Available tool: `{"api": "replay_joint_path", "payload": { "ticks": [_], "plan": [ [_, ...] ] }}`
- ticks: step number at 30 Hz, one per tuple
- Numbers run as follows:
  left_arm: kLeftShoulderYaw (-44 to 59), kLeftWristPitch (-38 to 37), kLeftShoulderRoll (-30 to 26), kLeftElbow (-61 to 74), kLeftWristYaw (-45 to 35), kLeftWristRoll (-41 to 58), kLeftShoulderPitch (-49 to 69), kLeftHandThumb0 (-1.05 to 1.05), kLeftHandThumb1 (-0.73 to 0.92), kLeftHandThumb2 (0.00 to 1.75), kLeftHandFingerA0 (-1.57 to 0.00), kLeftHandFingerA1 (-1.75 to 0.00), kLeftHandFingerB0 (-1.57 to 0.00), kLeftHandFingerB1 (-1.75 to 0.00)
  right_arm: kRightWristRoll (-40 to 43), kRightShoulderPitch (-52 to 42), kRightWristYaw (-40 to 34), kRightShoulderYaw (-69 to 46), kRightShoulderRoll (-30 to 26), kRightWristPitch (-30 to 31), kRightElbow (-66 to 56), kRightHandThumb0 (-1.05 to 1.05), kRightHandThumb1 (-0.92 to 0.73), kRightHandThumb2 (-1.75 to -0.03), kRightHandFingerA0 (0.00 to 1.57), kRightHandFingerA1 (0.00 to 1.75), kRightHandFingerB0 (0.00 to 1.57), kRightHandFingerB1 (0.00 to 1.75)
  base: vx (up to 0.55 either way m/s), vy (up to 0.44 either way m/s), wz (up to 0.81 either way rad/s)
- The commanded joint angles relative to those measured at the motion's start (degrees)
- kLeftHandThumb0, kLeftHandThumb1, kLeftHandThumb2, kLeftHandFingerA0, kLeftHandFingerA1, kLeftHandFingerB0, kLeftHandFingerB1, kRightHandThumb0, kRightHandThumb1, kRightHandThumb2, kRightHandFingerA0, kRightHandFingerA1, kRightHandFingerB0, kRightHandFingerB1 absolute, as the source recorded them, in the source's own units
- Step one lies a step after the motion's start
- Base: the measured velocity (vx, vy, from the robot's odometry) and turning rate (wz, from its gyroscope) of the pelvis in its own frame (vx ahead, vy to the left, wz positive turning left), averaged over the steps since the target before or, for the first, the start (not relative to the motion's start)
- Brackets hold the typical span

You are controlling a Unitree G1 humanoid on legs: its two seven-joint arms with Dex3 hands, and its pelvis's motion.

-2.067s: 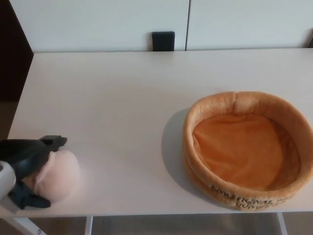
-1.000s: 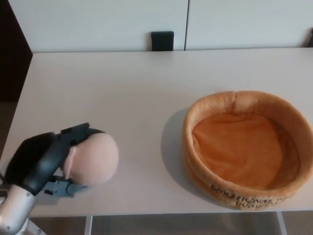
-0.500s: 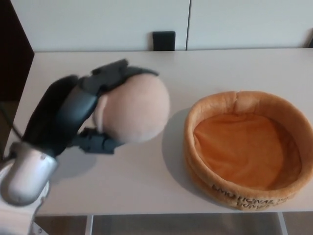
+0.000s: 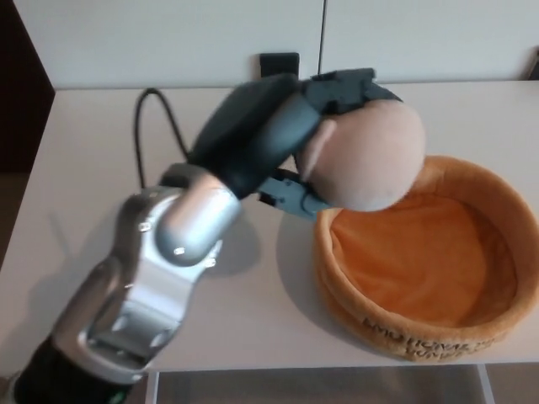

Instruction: The robot walks towards a table in front, picks a dumpling toy with left hand and puts it in an orange round plate

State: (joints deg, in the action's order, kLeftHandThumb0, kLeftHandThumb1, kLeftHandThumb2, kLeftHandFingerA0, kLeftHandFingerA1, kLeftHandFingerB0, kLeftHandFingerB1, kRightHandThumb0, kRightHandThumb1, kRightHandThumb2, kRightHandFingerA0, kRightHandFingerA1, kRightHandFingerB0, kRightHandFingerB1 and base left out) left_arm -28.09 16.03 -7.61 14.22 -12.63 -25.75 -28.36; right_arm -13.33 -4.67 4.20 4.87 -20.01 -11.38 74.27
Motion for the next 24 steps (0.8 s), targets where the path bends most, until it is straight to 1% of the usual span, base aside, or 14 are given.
{"api": "replay_joint_path", "payload": {
  "ticks": [1,2,5,6,7,11,12,14,15,16,17,18,21,24],
  "plan": [
    [-4.54,4.59,3.74,-7.12,1.90,-7.30,-2.94,-0.29,0.62,0.65,-0.84,-1.55,-0.79,-1.17,-0.19,0.66,0.42,0.15,-0.24,1.00,0.72,-0.43,-0.59,-0.80,0.54,0.53,0.28,0.42,0.00,0.000,0.00],
    [-4.86,4.08,4.09,-8.02,2.29,-7.46,-3.00,-0.22,0.73,0.61,-0.83,-1.53,-0.77,-1.15,-0.22,0.59,0.49,0.23,-0.30,0.87,0.58,-0.34,-0.72,-0.62,0.58,0.42,0.34,0.32,0.00,0.000,0.00],
    [-6.74,3.81,5.59,-11.69,3.16,-9.06,-3.43,-0.25,0.72,0.61,-0.93,-1.49,-0.73,-1.28,-0.42,0.71,0.36,0.58,-0.30,1.19,0.41,-0.35,-0.72,-0.61,0.61,0.42,0.34,0.32,0.00,0.000,0.00],
    [-7.11,4.09,6.77,-13.44,2.98,-8.38,-3.32,-0.23,0.72,0.65,-0.95,-1.34,-0.85,-0.86,-0.53,0.81,0.37,0.75,-0.29,1.29,0.43,-0.34,-0.73,-0.61,0.62,0.43,0.34,0.32,0.00,0.000,0.00],
    [-7.15,4.21,7.46,-14.58,2.77,-7.90,-3.32,-0.23,0.75,0.63,-1.03,-1.10,-0.93,-0.60,-0.62,0.92,0.44,0.94,-0.33,1.34,0.25,-0.35,-0.73,-0.62,0.60,0.42,0.34,0.32,0.00,0.000,0.00],
    [-6.75,4.03,8.33,-16.24,2.46,-7.93,-3.53,-0.23,0.74,0.63,-1.05,-1.05,-0.94,-0.58,-0.51,1.18,0.50,1.24,-0.20,1.54,-0.13,-0.34,-0.73,-0.62,0.60,0.42,0.33,0.32,0.00,0.000,0.00],
    [-6.97,4.89,9.30,-17.00,2.48,-7.90,-3.19,-0.25,0.74,0.62,-1.10,-0.78,-0.89,-0.51,-0.19,1.28,0.15,0.95,-0.03,1.26,0.09,-0.43,-0.59,-0.81,0.55,0.55,0.29,0.43,0.00,0.000,0.00],
    [-6.90,4.91,9.53,-17.20,2.44,-8.04,-3.14,-0.25,0.74,0.62,-1.10,-0.78,-0.89,-0.51,-0.14,1.30,0.11,0.93,-0.01,1.23,0.12,-0.43,-0.59,-0.81,0.55,0.55,0.29,0.43,0.00,0.000,0.00],
    [-8.02,6.05,8.92,-16.50,0.40,-8.97,-3.32,-0.56,0.55,0.57,-0.59,-0.48,-0.28,-0.32,0.14,1.53,0.29,0.70,0.05,1.37,0.03,-0.32,-0.71,-0.61,0.62,0.63,0.31,0.31,0.00,0.000,0.00],
    [-10.62,9.50,7.13,-14.38,-6.15,-10.49,-4.35,-0.84,0.53,0.58,-0.09,-0.28,0.00,-0.25,0.40,2.01,0.76,0.52,0.05,1.49,-0.27,-0.33,-0.72,-0.61,0.57,0.42,0.30,0.31,0.00,0.000,0.00],
    [-11.76,11.70,6.08,-13.06,-10.55,-10.72,-5.31,-0.84,0.53,0.58,-0.09,-0.28,0.00,-0.25,0.22,2.18,1.02,0.73,-0.08,1.39,-0.45,-0.33,-0.72,-0.61,0.57,0.42,0.30,0.31,0.00,0.000,0.00],
    [-12.09,12.27,5.74,-12.52,-11.72,-10.65,-5.49,-0.85,0.52,0.88,-0.08,-0.18,0.00,-0.06,0.14,2.23,1.03,0.81,-0.10,1.33,-0.46,-0.34,-0.73,-0.64,0.57,0.43,0.28,0.31,0.00,0.000,0.00],
    [-12.85,12.50,4.15,-10.46,-13.76,-10.35,-5.44,-0.82,0.43,0.90,0.00,-0.10,0.00,-0.10,-0.30,2.59,0.49,1.16,-0.02,1.71,-0.06,-0.34,-0.71,-0.60,0.57,0.42,0.31,0.31,0.00,0.000,0.00],
    [-13.68,12.87,2.38,-8.71,-16.44,-10.20,-6.02,-0.87,0.48,0.91,0.00,-0.01,0.00,0.00,0.42,2.66,1.21,0.64,0.05,1.75,-0.31,-0.33,-0.71,-0.60,0.57,0.43,0.30,0.31,0.00,0.000,0.00]
  ]
}}
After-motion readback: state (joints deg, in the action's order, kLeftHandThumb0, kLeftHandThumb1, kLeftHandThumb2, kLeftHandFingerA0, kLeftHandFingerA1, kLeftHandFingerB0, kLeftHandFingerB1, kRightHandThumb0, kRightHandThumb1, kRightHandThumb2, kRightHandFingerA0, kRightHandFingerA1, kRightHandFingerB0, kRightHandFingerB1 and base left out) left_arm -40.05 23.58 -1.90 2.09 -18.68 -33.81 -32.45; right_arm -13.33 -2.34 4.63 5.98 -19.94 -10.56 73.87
